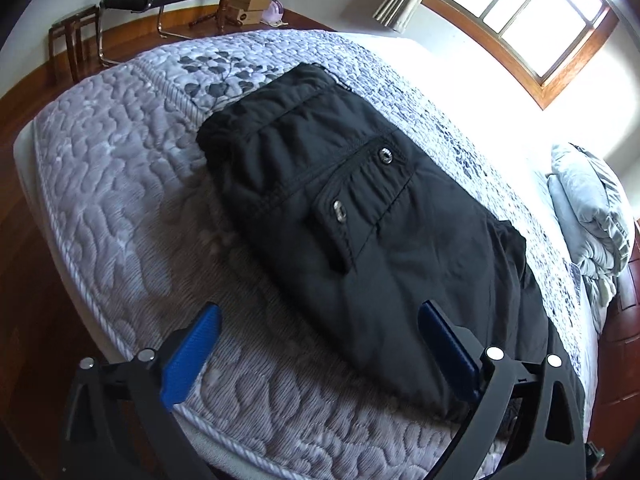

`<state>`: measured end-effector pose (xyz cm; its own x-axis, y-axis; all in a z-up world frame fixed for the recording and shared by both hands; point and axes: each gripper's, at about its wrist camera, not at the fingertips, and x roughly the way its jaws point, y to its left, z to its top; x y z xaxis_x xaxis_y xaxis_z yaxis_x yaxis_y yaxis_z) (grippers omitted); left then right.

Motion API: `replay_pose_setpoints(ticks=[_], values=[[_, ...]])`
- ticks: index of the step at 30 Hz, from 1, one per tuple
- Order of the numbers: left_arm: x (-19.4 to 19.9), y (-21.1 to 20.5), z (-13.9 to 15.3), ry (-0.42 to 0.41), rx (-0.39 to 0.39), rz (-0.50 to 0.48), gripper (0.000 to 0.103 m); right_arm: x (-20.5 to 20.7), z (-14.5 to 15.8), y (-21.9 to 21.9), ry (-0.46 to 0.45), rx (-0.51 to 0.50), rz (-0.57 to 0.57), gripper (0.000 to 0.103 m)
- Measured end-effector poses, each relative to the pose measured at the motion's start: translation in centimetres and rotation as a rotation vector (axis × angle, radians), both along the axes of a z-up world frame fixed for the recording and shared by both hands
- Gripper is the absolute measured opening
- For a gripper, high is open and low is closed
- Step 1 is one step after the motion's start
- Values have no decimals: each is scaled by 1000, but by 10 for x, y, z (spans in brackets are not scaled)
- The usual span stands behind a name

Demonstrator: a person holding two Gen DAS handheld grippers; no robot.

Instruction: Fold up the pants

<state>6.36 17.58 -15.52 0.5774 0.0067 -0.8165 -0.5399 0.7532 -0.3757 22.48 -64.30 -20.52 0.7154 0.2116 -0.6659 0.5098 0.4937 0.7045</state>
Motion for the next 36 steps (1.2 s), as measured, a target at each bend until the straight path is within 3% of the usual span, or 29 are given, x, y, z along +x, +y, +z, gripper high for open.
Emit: replay_pose_setpoints(ticks=[4, 9, 14, 21, 30, 36], values=[[-9, 0, -3, -4, -25, 7, 99, 8, 48, 34, -60, -185, 48, 18], [-18, -3, -1, -26, -49, 12, 99, 27, 117, 117, -164, -443, 208, 17], [-28, -9, 1, -31, -59, 0, 99, 45, 146, 204, -206, -625, 396, 17], [-50, -2, 2, -51, -101, 29, 99, 56, 131, 299, -192, -765, 598, 18], [-65, 8, 4, -63, -112, 39, 99, 49, 84, 382, -128, -869, 829, 18], [-58, 6, 3, -54, -117, 31, 99, 40, 57, 411, -80, -940, 896, 18]])
